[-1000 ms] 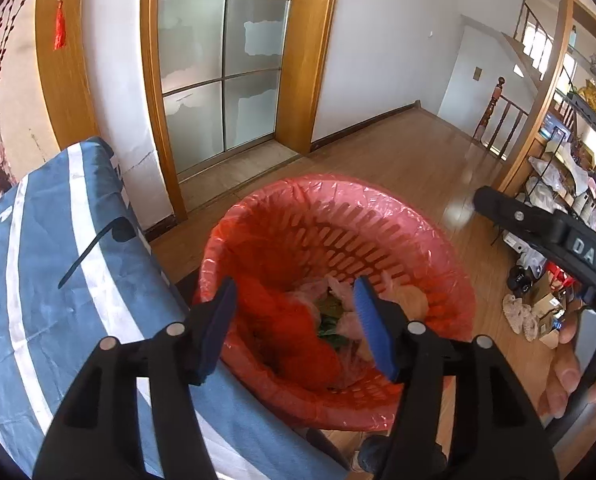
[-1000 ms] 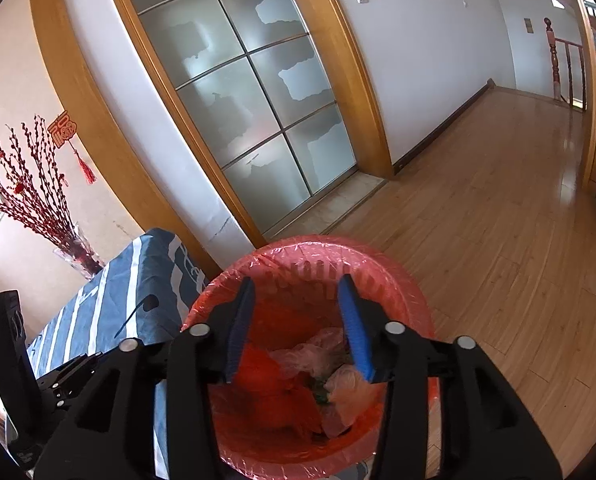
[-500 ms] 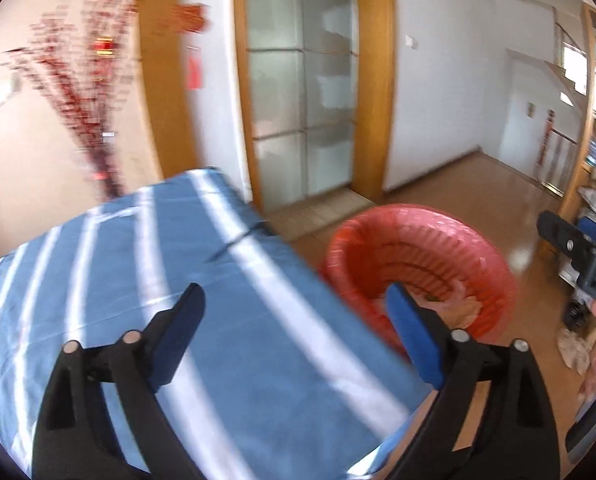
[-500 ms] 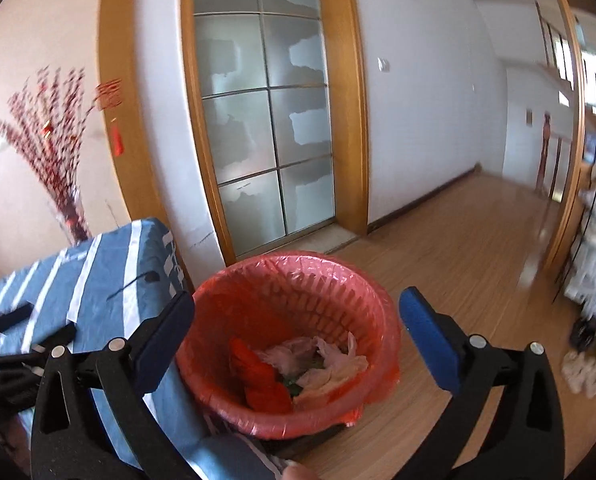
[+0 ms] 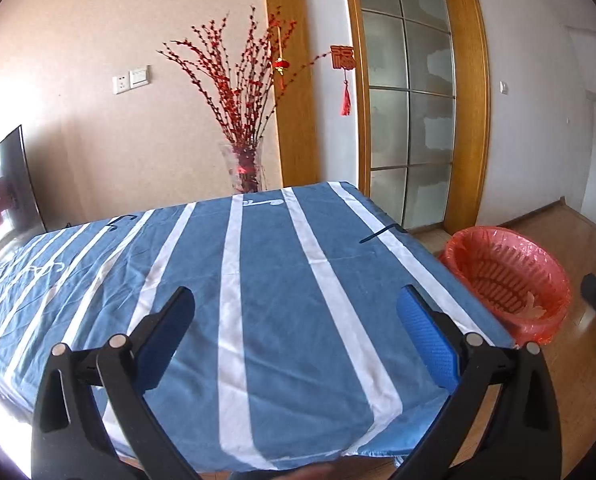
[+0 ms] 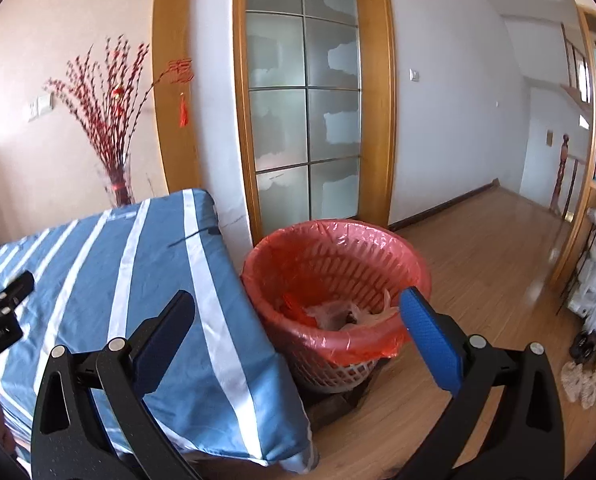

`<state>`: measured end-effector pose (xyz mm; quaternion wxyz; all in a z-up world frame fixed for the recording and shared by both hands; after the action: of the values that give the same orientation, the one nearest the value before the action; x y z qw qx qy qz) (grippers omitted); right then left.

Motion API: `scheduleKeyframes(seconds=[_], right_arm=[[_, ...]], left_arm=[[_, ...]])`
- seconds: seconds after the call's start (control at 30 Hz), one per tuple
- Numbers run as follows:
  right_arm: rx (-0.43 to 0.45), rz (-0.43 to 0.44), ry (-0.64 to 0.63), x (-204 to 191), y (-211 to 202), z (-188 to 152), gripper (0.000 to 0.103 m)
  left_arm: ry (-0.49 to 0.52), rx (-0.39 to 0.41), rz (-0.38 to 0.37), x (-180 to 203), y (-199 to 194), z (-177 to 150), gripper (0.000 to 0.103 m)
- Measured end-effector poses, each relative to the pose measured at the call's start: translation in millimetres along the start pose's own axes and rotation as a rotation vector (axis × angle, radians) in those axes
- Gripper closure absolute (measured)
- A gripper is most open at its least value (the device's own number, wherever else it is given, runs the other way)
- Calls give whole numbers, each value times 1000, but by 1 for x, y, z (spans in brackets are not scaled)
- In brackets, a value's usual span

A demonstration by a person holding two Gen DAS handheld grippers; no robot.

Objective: Collect trash

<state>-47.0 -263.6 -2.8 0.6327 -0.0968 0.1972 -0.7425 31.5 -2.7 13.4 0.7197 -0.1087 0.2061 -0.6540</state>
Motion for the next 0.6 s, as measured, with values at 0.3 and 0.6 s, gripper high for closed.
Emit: scheduleKeyframes(seconds=[0.3,0.6], right_arm=[[-17,-49,-35,-18,-11,-12,2],[-17,-82,-36,-14,-17,-20,2]], left_arm=[[-36,-30,-24,-8,-9,-17,4],[-40,-33,-23,-7,-15,-24,4]])
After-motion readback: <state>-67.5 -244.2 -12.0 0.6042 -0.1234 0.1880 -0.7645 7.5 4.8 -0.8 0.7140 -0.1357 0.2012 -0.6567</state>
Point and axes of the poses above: each gripper's, at about its wrist camera, not at the fingertips, and y roughly the way its jaws point, x to its right, z to its top, the point moved 3 cm from there along y, roughly the way its jaws point, and after that the axes turned 10 degrees about z, right-handed, at the moved point
